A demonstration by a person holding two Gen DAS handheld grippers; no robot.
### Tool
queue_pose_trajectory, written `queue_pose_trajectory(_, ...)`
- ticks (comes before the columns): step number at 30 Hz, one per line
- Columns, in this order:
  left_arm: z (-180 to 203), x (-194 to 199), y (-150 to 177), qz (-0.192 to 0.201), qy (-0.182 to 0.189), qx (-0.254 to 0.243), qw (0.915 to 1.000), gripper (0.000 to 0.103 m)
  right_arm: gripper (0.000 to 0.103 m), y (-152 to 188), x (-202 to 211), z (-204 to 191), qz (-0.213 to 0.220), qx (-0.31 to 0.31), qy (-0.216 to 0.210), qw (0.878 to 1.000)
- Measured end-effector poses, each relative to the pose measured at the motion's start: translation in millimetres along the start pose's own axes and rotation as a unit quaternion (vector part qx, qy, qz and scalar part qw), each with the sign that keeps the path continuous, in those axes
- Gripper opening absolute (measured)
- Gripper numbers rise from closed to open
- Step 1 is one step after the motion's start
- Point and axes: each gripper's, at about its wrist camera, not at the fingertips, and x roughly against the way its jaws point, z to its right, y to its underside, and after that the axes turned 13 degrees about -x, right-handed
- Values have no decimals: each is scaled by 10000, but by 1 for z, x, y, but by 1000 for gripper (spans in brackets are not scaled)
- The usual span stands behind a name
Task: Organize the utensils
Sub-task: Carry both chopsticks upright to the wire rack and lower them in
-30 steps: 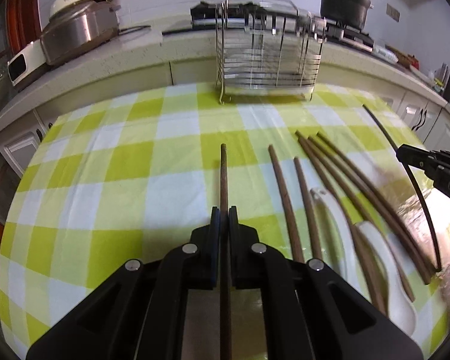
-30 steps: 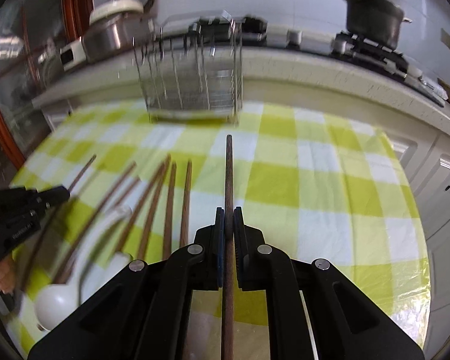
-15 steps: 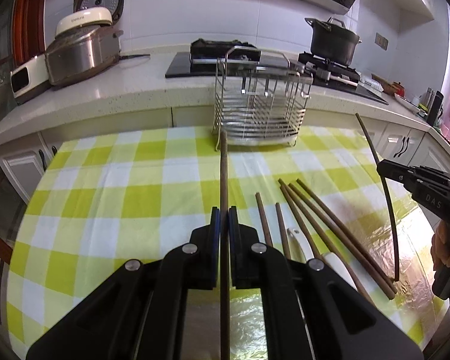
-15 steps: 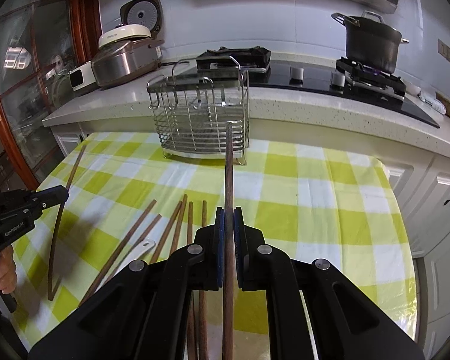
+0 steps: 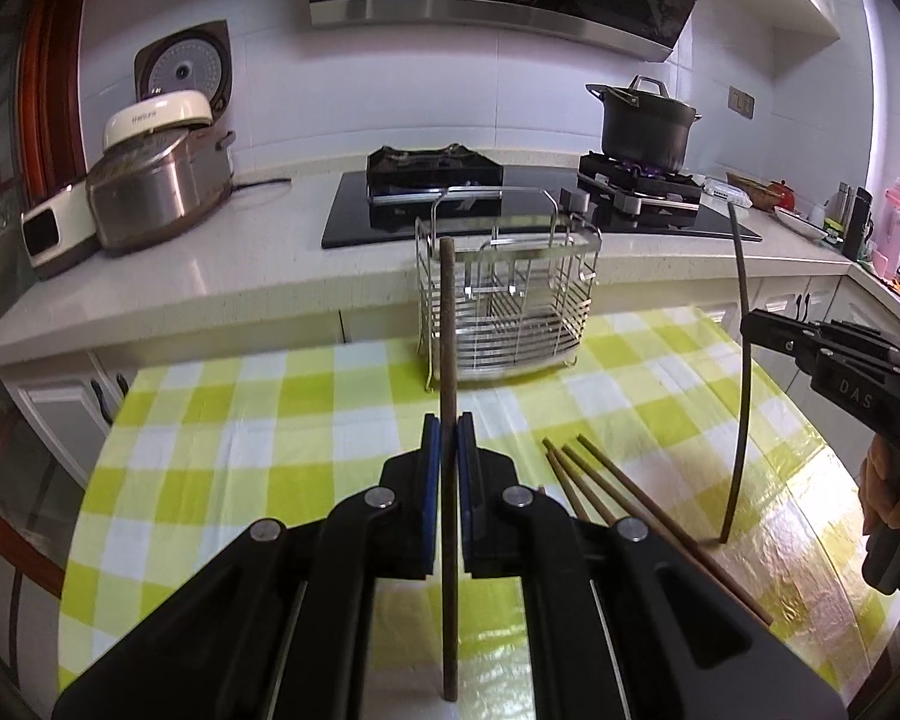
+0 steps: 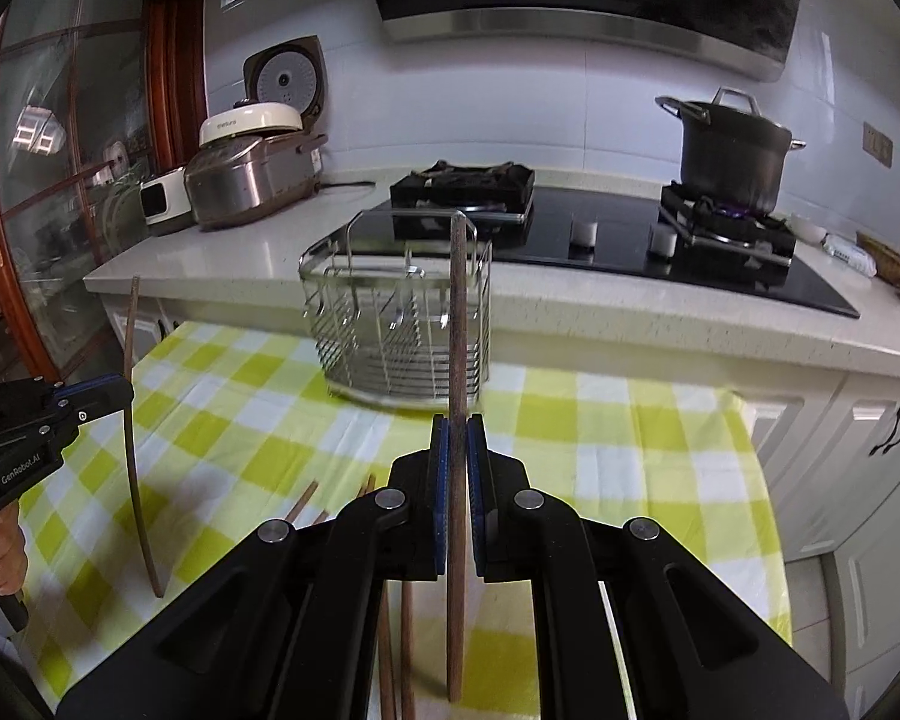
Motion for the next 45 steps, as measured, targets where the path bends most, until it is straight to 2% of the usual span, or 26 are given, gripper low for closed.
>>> queue_pose_trajectory(10,-15,-5,-49,388,-98,-33,9992,6,8,-47,-2,-6,376,8,-16,9993)
queue_pose_trajectory(21,-37,1,-144,942,-88,-54,9955,6,8,-123,-5,-30,705,295,-158,9969)
queue_pose_trajectory(30,-60,5,-225,1311,-22,38,9914,6,8,-190,-14,-37,756,95,-494,9959)
queue_pose_trajectory(33,-61,2,-246,1440,-82,-13,9895,6,8,-203,-22,-40,759,93,-525,9957)
queue_pose_trajectory(37,-60,-21,-250,1446,-138,52,9894,6,8,-203,-46,-38,742,36,-496,9960)
queue_pose_trajectory(45,-62,-101,-200,1190,-119,447,9918,6,8,-171,-105,-20,386,-115,-504,9979)
